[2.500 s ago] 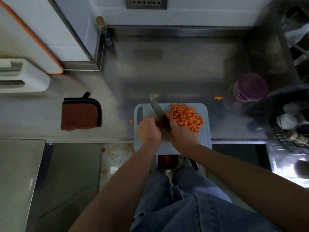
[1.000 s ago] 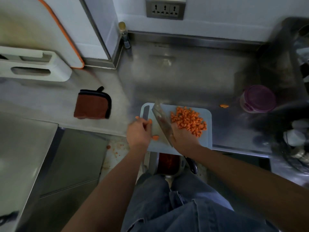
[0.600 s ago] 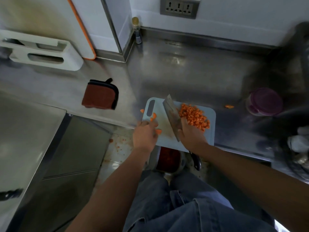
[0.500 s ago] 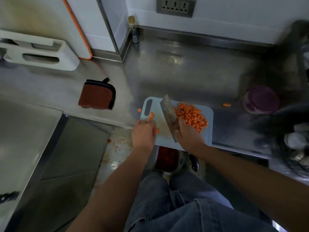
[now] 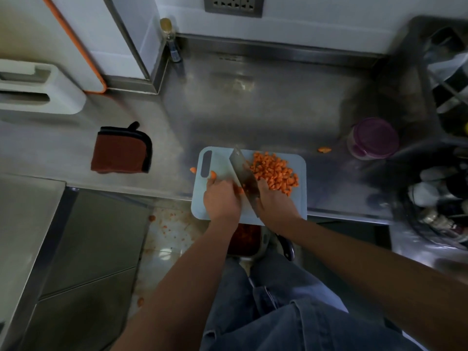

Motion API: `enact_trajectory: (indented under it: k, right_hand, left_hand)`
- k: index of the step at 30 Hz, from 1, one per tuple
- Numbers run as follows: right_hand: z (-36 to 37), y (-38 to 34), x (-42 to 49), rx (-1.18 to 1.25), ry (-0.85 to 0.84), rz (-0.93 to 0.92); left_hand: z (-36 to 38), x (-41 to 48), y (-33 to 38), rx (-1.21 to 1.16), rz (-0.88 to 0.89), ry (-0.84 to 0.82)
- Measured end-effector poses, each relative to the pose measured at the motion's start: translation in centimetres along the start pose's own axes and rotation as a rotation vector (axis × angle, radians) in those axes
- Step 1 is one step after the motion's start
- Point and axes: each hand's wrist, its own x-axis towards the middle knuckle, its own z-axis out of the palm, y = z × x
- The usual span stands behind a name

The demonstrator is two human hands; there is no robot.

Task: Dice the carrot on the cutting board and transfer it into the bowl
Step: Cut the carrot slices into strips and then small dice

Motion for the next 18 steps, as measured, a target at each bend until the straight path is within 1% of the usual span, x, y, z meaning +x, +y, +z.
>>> enact_trajectory:
  k: [8, 15, 18]
  right_hand:
    - [0.1, -0.6, 0.3, 0.013, 0.014, -0.041]
    - [1.1, -0.9, 0.5, -0.034, -0.04, -0.009]
    - [1.4, -0.8, 0.8, -0.029, -0.026, 0.025]
  left_hand:
    - [0.5, 0.6, -0.8, -0.054, -0.002, 0.007]
    - [0.4, 0.7, -0.9, -0.045, -0.01, -0.017]
    - [0.4, 0.8, -1.0, -0.044, -0.018, -0.016]
